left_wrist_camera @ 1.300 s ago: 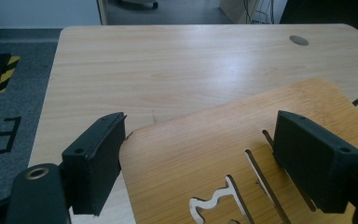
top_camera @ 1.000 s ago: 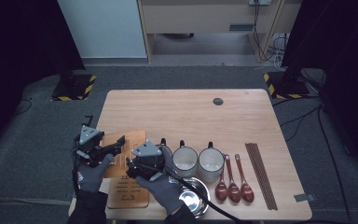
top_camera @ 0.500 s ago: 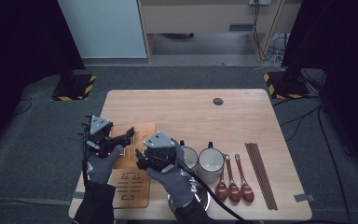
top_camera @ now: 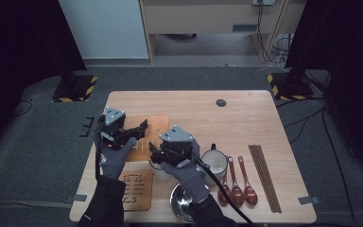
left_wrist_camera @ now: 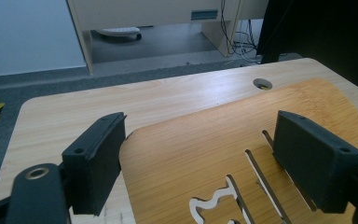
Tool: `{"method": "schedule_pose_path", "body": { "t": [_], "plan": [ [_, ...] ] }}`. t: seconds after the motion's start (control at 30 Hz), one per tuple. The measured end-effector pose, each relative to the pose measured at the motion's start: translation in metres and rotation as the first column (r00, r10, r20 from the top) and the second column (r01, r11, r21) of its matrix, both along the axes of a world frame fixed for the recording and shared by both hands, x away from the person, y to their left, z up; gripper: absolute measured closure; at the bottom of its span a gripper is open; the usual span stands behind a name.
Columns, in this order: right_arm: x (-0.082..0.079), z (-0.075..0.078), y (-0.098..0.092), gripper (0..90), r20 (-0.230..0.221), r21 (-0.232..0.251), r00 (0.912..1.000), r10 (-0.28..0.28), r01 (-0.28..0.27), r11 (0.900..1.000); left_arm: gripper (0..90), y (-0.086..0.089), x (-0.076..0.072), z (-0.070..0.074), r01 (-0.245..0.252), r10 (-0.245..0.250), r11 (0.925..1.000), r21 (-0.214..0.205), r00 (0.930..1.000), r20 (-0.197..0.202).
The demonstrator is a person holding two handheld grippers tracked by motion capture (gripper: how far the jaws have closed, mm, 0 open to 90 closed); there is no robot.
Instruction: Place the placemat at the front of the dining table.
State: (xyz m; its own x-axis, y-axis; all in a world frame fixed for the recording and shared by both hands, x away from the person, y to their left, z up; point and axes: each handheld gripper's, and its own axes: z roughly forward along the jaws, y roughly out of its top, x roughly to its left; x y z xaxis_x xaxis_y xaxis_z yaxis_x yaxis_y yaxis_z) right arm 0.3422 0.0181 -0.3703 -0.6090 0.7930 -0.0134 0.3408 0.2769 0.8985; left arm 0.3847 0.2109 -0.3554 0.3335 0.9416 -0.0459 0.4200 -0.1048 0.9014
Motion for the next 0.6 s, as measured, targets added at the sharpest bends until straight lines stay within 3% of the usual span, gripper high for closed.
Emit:
{"method": "schedule_pose_path", "body": {
  "t": [0.6],
  "plan": [
    [0.023, 0.011, -0.048, 25.8, 0.026, 0.01, 0.9987, -0.043, 0.043, 0.999, 17.1, -0.047, 0.029, 0.012, 0.042, -0.042, 0.9991, 0.007, 0.9987, 0.028]
  ]
}}
